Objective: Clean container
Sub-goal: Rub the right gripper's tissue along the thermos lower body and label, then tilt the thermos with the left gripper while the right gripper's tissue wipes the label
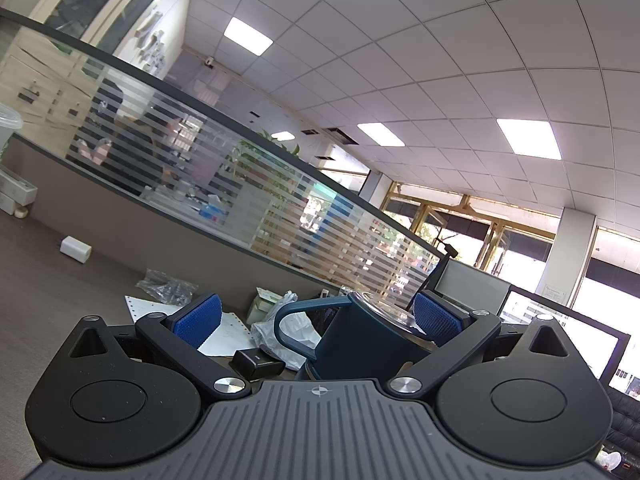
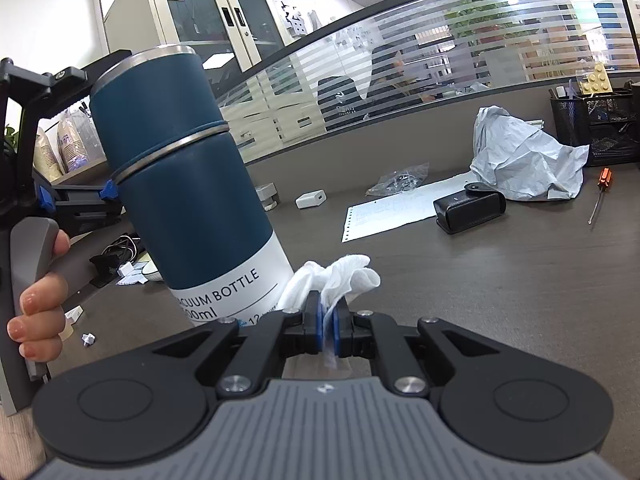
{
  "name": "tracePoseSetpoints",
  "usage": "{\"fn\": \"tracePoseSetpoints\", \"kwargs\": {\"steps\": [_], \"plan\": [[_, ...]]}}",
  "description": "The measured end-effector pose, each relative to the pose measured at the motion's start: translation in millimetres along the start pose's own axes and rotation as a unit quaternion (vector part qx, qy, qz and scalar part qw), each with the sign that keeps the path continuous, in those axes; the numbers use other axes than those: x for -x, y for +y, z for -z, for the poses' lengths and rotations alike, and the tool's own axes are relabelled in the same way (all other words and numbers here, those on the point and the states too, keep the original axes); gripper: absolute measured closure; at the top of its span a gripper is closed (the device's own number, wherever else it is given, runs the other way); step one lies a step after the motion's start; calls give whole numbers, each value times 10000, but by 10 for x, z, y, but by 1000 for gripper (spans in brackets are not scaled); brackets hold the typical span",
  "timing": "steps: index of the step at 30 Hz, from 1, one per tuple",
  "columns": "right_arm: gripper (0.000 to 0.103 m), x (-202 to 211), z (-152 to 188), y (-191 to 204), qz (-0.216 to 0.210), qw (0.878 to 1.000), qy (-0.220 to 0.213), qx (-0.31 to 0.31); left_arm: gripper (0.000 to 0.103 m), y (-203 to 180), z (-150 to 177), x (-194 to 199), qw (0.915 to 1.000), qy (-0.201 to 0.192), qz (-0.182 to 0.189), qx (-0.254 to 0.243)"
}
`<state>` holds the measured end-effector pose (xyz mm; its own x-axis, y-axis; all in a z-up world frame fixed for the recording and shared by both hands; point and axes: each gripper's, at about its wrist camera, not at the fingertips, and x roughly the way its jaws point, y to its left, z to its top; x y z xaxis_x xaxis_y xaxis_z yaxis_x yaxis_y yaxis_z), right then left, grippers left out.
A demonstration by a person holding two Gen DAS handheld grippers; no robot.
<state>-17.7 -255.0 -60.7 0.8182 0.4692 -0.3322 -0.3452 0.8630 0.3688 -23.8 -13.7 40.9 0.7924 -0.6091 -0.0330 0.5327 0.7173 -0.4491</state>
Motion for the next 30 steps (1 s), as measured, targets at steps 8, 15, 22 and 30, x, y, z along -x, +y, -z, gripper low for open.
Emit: {"fn": "tracePoseSetpoints", "kwargs": {"steps": [8, 15, 22, 30], "plan": [[93, 148, -64, 47, -101, 9994, -322, -59, 0, -20, -7, 1, 10000, -2, -4, 1], [93, 169, -80, 81, -57, 9992, -393, 2, 0, -7, -10, -2, 10000, -5, -4, 7], [93, 124, -32, 56, 7, 9997, -259, 17, 0, 1, -8, -14, 10000, -8, -4, 14], [93, 90, 0, 28, 16, 9999, -171, 3, 0, 10, -5, -29, 10000, -11, -3, 19]]}}
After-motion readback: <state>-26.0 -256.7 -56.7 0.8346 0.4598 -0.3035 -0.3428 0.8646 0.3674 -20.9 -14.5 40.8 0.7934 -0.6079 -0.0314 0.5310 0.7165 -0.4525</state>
